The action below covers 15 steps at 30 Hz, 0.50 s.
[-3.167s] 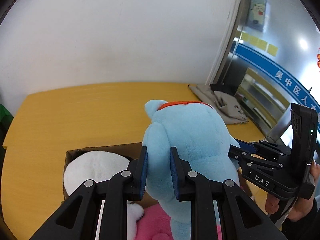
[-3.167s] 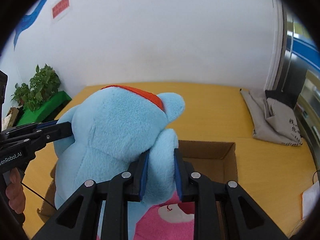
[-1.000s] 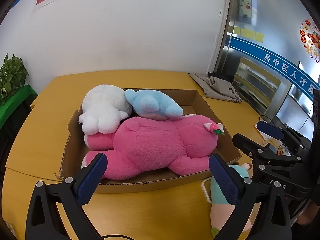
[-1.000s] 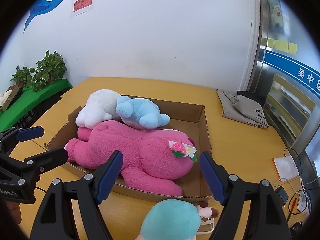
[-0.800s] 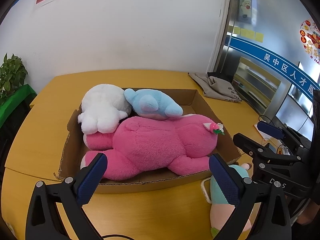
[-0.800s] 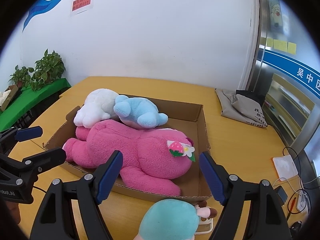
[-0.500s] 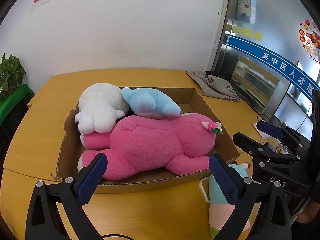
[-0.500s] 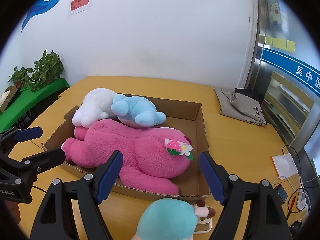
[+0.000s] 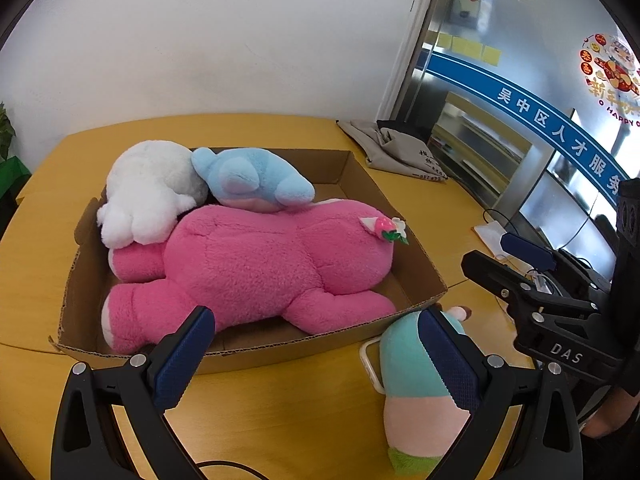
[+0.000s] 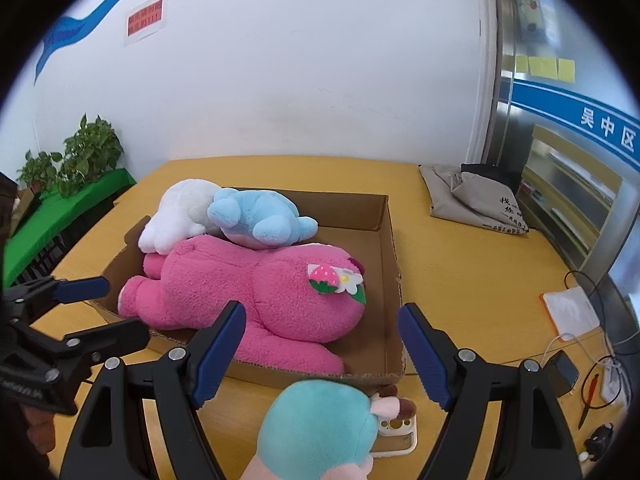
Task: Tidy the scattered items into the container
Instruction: 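Close both grippers on the teal-and-pink pig plush and lift it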
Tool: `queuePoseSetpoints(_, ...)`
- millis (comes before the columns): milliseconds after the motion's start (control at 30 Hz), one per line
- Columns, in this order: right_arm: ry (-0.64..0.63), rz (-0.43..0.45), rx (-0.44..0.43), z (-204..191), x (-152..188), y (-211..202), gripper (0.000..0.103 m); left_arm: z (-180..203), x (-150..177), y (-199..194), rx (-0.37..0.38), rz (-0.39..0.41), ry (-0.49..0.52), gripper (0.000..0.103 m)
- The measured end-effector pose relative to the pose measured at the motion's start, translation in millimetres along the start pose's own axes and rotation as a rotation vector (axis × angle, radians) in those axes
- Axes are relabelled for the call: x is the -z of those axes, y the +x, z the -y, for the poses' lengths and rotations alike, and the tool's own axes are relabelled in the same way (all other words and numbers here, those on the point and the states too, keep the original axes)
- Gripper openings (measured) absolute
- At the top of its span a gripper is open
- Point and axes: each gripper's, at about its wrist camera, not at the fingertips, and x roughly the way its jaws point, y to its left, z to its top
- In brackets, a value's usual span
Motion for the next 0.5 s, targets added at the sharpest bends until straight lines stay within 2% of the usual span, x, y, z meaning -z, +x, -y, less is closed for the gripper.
queuePoseSetpoints(133, 0.061, -0.028, -0.016, 31.6, 33.6, -10.3, 0.079, 8.2, 4.3, 14.4, 0.048, -0.044, 0.009, 0.103)
queuePoseSetpoints(300, 0.198, -0.157, -0.028, 76.3, 86.2, -8.8, 0.079, 27.8, 4.2, 35.7, 0.154, -0.092, 0.021, 0.103)
queuePoseSetpoints(500, 0.213, -0.259, -0.094, 73.4, 132.6, -2.6, 0.079, 57.0, 4.8, 73.9, 0.247, -0.209, 0.062, 0.103)
